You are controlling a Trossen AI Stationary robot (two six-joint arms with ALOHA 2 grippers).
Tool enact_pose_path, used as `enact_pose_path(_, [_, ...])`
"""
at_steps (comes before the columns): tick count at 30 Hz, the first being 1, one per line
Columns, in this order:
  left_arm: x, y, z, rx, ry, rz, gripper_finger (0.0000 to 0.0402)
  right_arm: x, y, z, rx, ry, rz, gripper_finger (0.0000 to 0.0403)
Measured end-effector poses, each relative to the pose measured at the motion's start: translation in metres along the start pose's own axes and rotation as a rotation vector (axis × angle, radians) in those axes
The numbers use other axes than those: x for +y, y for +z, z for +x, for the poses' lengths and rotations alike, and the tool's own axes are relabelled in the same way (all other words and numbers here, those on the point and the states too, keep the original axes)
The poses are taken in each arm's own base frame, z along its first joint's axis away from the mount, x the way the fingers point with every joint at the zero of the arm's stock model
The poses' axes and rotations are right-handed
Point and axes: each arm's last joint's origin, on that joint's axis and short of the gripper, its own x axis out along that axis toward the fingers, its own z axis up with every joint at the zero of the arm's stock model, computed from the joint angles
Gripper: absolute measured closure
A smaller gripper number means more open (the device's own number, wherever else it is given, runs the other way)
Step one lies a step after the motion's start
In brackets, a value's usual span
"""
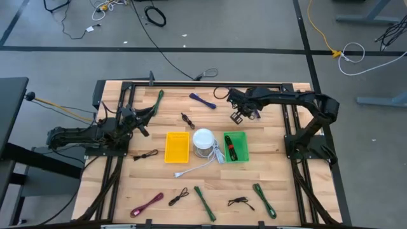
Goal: Pick & Place USB Port
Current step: Put the black charger cable into the green basket
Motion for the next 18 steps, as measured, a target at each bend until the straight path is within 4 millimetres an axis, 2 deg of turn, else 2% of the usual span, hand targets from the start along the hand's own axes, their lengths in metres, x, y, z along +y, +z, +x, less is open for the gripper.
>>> enact_pose_path(4, [0.0,0.0,0.0,0.0,0.0,0.0,0.0299,0.022,-0.019,-0.032,-0.048,0.05,0.012,0.0392])
enact_pose_path(9, [0.0,0.0,0.0,0.0,0.0,0.0,0.0299,0.059,-0.052,-0.06,-0.095,0.125,0.025,0.0393])
enact_pose_path(18, [0.0,0.0,0.0,0.0,-0.004,-0.003,0.0299,0.12,-0.108,-0.086,-0.185,0.218,0.077,0.0393])
